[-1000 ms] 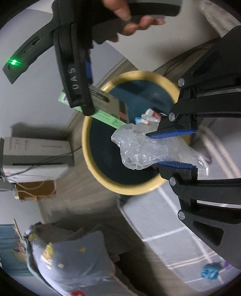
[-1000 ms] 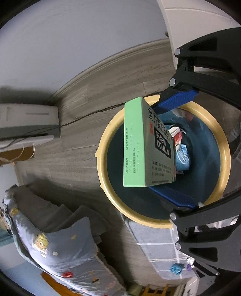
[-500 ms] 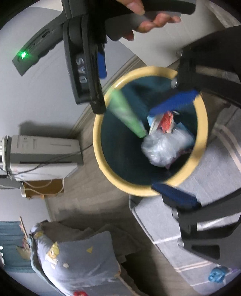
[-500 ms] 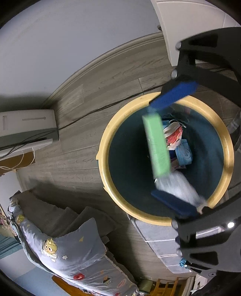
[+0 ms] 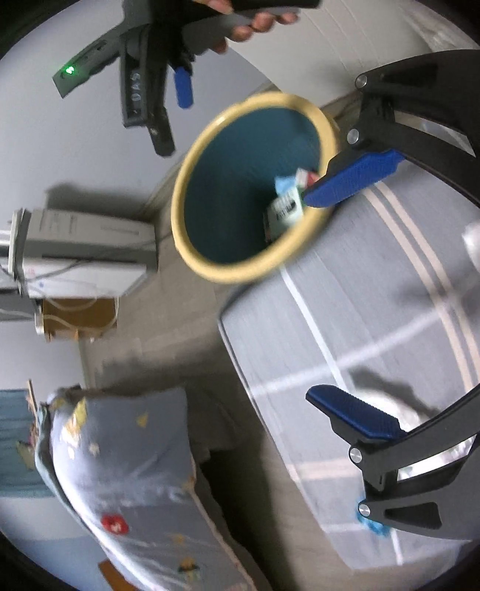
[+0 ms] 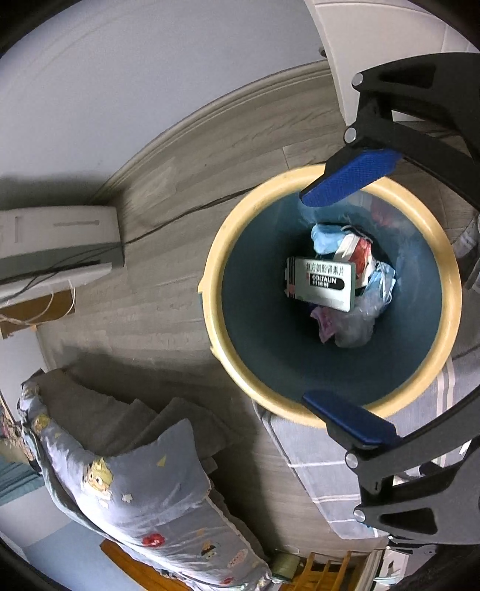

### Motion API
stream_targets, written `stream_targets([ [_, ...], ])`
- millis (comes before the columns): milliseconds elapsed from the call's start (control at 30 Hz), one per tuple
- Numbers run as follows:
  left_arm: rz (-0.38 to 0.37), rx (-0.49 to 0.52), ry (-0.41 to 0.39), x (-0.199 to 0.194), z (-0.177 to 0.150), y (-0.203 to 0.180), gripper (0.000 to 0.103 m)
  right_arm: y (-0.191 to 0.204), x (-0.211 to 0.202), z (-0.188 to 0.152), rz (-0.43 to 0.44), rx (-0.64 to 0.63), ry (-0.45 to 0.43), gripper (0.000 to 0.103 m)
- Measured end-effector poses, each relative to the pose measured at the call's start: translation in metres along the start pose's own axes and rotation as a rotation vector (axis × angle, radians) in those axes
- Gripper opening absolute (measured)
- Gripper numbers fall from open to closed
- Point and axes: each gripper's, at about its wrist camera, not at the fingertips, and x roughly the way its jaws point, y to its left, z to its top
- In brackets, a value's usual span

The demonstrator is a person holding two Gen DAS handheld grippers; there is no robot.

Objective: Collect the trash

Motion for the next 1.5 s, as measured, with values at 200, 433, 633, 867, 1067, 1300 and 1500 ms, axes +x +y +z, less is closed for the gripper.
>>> stream_targets([
  [200, 0.076, 0.022, 0.006, -0.034, -0.019, 0.022, 0.096, 0.032, -0.011, -0.004, 0.026, -0.059, -0.011, 0.097],
  [433, -0.003, -0.117, 0.063, -0.058, -0.078, 0.029, 0.097, 0.069, -0.019, -0.018, 0.023, -0.149, -0.011, 0.097],
  [633, -0.049, -0.073, 0.124, -0.050, -0.123, -0.004, 0.097, 0.085, -0.024, -0.025, 0.042, -0.159, -0.012, 0.097],
  [867, -0.067, -0.006, 0.208, -0.030, -0.147, -0.023, 0.091, 0.103, -0.026, -0.029, 0.029, -0.212, -0.014, 0.097],
  [1067, -0.069, 0.040, 0.211, -0.032, -0.147, -0.021, 0.031, 0.107, -0.028, -0.029, 0.023, -0.215, -0.017, 0.097],
  [1300, -0.033, 0.064, 0.123, -0.077, -0.109, 0.000, 0.019, 0.128, -0.035, -0.036, 0.034, -0.254, -0.023, 0.097],
  [1500, 0.071, 0.057, 0.017, -0.145, -0.061, 0.054, 0.019, 0.151, -0.034, -0.045, 0.052, -0.284, -0.003, 0.097],
])
